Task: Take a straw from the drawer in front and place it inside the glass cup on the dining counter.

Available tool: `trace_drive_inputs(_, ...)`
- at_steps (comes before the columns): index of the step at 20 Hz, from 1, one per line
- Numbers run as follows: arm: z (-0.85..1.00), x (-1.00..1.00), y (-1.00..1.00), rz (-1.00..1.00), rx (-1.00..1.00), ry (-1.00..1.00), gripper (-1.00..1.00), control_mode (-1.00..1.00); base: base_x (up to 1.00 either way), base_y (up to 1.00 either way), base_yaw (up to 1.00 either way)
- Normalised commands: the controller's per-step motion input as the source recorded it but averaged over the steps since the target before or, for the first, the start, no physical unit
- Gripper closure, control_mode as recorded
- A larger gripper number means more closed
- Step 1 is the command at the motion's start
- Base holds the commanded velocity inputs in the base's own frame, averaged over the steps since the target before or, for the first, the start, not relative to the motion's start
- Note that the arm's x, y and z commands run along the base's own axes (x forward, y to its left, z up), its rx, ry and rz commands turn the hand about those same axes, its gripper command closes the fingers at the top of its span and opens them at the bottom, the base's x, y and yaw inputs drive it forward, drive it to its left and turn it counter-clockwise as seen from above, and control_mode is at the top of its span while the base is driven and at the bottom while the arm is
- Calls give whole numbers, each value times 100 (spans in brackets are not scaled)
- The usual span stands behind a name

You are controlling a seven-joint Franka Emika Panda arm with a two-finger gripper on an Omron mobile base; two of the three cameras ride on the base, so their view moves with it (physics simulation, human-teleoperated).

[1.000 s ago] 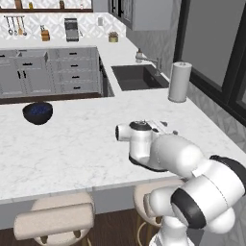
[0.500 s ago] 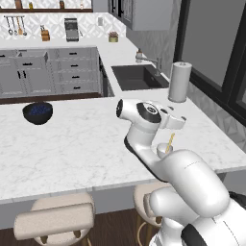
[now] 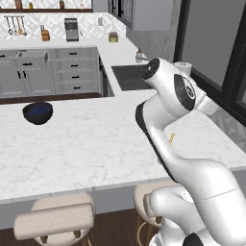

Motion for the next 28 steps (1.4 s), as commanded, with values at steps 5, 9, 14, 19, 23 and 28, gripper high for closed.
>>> trace_drive_inputs(5, 100, -96, -42, 0, 31, 0, -100, -100, 0, 0, 0)
trace_drive_inputs(9, 99, -92, -53, 0, 30, 0, -100, -100, 0, 0, 0)
trace_drive_inputs(14, 89, -93, -63, 0, 28, -2, -100, -100, 0, 0, 0)
trace_drive_inputs(19, 76, -64, -64, -3, 23, -7, -100, -100, 0, 0, 0)
trace_drive_inputs(23, 53, -31, -42, -8, 13, -3, -100, -100, 0, 0, 0)
trace_drive_inputs(28, 36, -44, -40, -7, 12, -4, -100, -100, 0, 0, 0)
